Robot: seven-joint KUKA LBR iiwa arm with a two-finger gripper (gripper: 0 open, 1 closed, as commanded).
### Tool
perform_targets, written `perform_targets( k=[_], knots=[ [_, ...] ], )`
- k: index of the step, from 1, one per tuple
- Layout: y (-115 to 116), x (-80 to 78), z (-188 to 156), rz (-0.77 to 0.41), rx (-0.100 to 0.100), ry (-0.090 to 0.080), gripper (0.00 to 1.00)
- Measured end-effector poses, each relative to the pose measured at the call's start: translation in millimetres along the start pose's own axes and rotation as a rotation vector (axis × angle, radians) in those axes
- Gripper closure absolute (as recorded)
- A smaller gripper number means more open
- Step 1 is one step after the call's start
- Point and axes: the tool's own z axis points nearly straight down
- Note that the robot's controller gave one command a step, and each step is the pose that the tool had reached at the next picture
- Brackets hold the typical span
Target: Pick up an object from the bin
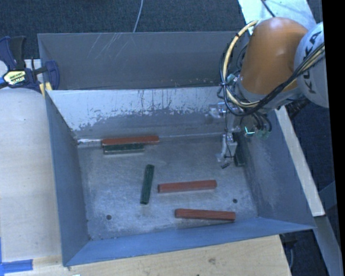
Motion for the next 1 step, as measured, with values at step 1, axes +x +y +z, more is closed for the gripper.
perform_targets(
  k=[1],
  knots=[
    [0.1, -1.7, -5.2, -0.001, 0.001, -0.009, 0.0]
  ],
)
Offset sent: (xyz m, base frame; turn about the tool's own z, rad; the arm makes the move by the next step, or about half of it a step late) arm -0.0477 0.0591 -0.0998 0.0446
